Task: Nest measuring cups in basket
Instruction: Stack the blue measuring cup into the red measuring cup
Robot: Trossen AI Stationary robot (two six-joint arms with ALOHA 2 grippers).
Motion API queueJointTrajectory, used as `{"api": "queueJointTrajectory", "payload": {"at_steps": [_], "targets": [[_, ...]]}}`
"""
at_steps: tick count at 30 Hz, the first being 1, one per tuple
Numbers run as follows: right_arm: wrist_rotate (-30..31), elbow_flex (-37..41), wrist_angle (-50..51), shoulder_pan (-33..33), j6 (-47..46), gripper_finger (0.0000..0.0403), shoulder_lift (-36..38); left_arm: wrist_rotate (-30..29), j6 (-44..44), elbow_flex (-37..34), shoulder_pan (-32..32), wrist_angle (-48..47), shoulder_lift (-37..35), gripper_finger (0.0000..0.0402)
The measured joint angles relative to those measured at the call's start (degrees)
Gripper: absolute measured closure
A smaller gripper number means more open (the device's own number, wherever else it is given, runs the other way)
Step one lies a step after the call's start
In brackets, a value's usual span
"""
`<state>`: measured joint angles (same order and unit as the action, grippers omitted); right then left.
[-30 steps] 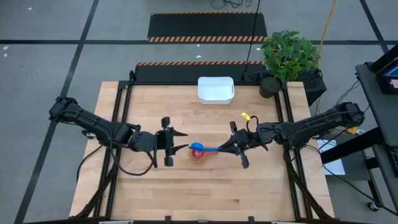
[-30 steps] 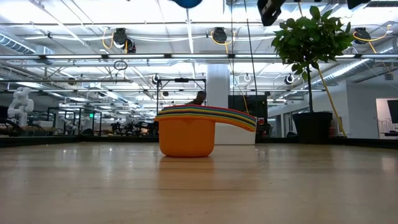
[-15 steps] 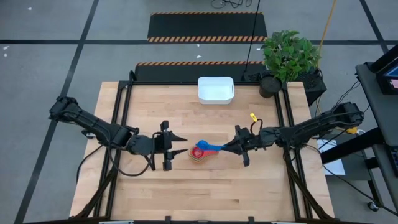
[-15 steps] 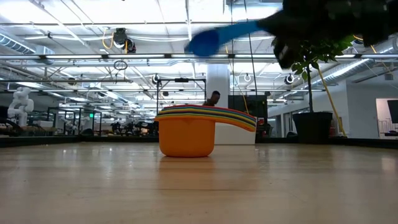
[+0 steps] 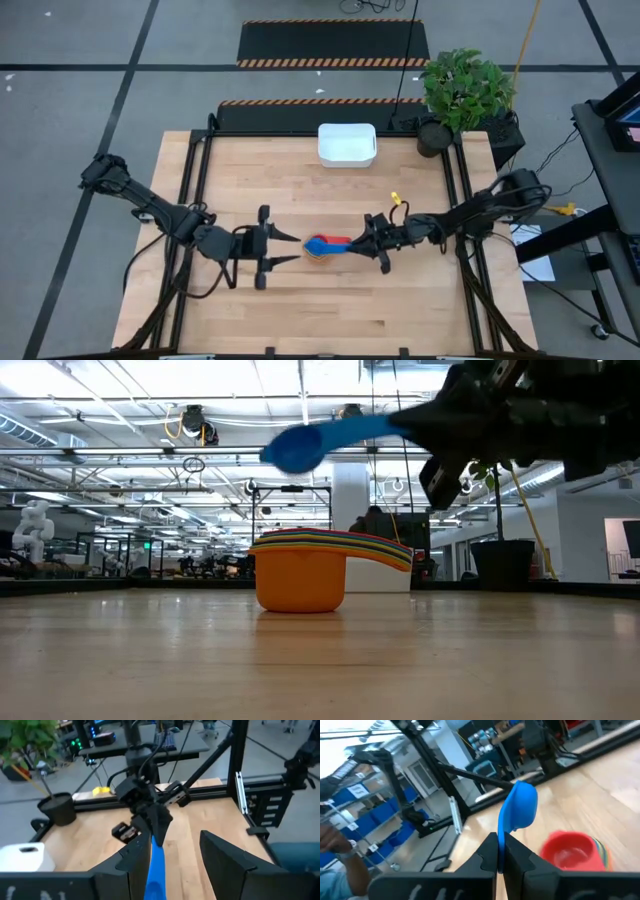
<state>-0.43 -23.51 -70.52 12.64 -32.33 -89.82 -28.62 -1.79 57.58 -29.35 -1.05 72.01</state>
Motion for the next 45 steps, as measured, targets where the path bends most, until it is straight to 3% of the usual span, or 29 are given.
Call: {"api": "queueJointTrajectory", "payload": {"at_steps": [11,45], "targets": [[-1.22,0.0,-3.33,-1.51,-3.04,0.0403,-7.34,0.0,2.24,0.0,-0.01,0.06,0.0,0.0227],[-2.4,-0.07,-1.16,-2.6,-2.96,0.0394,-7.39,-0.01,1.3,0.0,0.03,0.8,0.0,0.0227]]}}
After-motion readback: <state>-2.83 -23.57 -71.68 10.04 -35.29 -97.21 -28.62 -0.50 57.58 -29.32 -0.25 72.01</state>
